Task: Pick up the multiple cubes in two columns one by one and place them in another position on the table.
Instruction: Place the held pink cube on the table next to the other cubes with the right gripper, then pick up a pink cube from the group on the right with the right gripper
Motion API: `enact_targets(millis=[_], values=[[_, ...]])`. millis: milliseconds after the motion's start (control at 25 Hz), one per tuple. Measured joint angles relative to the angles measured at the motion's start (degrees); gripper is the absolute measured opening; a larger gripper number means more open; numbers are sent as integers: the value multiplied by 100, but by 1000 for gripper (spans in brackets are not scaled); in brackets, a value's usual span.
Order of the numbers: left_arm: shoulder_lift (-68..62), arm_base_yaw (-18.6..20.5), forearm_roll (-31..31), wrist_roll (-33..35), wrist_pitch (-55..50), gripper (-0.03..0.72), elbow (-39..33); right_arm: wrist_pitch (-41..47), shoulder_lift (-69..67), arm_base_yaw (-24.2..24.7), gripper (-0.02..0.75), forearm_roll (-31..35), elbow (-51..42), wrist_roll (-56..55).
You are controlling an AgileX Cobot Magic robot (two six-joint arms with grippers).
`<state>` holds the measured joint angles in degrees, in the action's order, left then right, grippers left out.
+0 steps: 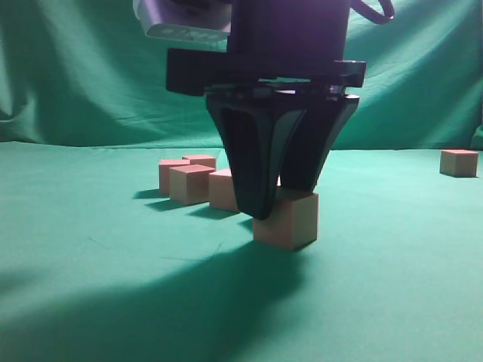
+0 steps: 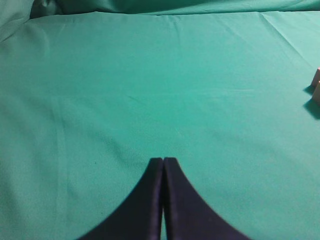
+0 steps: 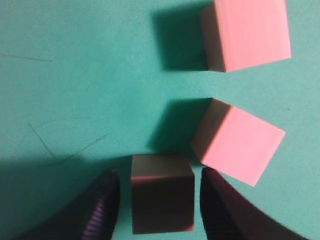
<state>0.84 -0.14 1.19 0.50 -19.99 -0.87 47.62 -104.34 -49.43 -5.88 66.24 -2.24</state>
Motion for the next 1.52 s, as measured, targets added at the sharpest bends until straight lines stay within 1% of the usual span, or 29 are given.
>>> enact_targets(millis=[240, 280, 360, 400, 440, 480, 520, 560, 920, 1240, 1360, 1520], values=[[0, 0, 0, 0, 0, 0, 0, 0, 0, 0, 323, 0, 0, 0], [0, 0, 0, 0, 0, 0, 0, 0, 0, 0, 378, 0, 0, 0], [0, 0, 0, 0, 0, 0, 0, 0, 0, 0, 376, 0, 0, 0], [0, 0, 0, 0, 0, 0, 0, 11, 0, 0, 416, 0, 0, 0], [0, 0, 0, 0, 0, 0, 0, 11, 0, 0, 433, 0, 0, 11], [0, 0, 0, 0, 0, 0, 0, 20, 0, 0, 430, 0, 0, 11], [0, 0, 0, 0, 0, 0, 0, 23, 0, 0, 478, 0, 0, 11], [0, 0, 0, 0, 0, 0, 0, 23, 0, 0, 492, 0, 0, 11], [0, 0, 0, 0, 0, 0, 0, 329, 63, 0, 484, 0, 0, 11], [0, 0, 0, 0, 0, 0, 0, 584, 922, 0, 484, -117, 0, -200], [0, 0, 0, 0, 0, 0, 0, 1075, 1232, 0, 484, -360, 222, -483], [0, 0, 0, 0, 0, 0, 0, 1970, 1573, 53, 484, -1013, 735, -1084]])
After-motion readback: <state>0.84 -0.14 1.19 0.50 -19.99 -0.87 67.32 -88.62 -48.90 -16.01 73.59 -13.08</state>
